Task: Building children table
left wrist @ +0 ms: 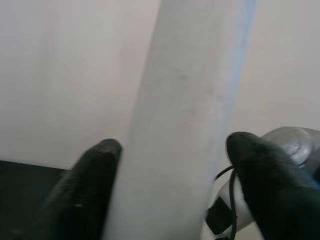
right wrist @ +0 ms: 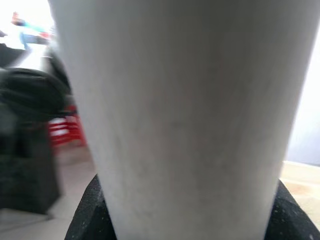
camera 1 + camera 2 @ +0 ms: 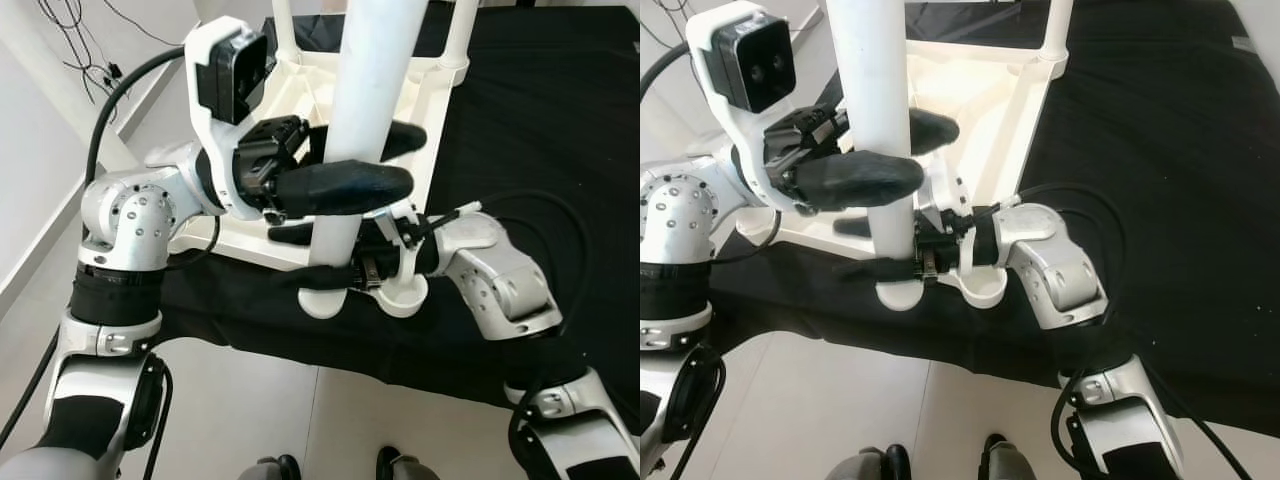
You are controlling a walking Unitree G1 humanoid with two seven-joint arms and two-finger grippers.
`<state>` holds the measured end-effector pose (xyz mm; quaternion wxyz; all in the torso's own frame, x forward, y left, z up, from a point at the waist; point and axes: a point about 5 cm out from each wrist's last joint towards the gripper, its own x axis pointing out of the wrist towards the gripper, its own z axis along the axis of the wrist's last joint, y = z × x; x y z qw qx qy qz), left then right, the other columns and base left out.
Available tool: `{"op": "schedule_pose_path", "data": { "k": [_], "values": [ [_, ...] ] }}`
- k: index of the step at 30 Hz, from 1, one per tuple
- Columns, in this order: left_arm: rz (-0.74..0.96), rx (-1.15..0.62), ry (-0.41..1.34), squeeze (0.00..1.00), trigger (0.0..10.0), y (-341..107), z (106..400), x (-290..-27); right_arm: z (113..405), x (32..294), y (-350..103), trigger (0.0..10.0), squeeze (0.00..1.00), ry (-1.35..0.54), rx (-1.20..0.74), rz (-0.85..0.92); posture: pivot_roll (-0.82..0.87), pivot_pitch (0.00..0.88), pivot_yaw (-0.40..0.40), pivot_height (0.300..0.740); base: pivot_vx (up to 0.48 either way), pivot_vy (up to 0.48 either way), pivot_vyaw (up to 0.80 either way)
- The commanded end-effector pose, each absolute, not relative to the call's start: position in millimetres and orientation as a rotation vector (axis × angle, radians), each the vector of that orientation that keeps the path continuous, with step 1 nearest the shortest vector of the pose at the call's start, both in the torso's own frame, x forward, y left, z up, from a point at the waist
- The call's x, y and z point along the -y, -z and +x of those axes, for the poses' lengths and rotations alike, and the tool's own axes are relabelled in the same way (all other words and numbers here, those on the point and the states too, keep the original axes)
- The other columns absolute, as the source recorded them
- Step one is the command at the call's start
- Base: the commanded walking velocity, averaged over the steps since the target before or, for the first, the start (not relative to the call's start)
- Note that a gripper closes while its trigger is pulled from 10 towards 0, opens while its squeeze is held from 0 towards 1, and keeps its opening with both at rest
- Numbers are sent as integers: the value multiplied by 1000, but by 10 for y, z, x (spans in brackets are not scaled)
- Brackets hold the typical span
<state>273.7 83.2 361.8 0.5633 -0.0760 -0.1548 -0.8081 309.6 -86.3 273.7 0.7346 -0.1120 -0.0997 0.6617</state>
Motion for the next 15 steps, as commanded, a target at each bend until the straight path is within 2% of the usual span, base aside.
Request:
{"op": "schedule_pose_path", "data": {
  "k": [1,4,8,15],
  "values": [
    [-127,377,1964,1000,10000,-3643,2601,-781,3227,1014,-2673,0,0,-1277,172,-178,-85,232,100,740,0,0,0],
    [-123,378,1899,1000,10000,-3624,2618,-934,3231,1137,-2716,0,0,-1237,195,-166,-83,240,101,740,0,0,0],
    [-113,369,1754,1000,10000,-3593,2541,-1344,3169,1428,-2818,0,0,-1193,246,-145,-69,258,101,740,0,0,0],
    [-60,299,1590,1000,10000,-3427,2425,-1570,3225,1660,-2859,0,0,-1106,247,-164,-54,283,93,740,0,0,0]
  ]
}}
